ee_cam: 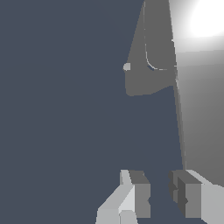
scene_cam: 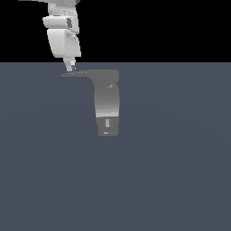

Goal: Turn on the faucet by rotating a designated handle.

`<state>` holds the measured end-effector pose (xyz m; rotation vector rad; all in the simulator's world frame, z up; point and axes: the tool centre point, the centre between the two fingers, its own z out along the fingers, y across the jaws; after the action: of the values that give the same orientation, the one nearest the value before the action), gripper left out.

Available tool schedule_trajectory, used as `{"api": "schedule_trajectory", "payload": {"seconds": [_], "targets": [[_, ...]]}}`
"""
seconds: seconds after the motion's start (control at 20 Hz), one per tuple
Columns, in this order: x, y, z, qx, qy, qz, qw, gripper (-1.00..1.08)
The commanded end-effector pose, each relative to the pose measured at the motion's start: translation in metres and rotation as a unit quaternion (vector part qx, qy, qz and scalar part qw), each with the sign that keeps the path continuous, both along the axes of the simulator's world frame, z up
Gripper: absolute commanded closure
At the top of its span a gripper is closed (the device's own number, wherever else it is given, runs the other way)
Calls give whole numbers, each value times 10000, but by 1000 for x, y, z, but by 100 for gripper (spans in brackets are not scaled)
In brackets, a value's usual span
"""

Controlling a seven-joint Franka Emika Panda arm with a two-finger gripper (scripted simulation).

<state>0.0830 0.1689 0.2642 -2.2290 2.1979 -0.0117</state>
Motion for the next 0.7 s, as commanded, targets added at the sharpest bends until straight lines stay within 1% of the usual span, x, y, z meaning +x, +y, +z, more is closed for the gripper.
{"api": "schedule_trajectory", "payload": {"seconds": [0.0, 0.25, 0.65], "targets": [[8, -10, -14, -19, 66, -189, 9998, 108], [15, -13, -17, -18, 66, -325, 9994, 108], [13, -13, -16, -12, 66, -299, 9995, 108]]}}
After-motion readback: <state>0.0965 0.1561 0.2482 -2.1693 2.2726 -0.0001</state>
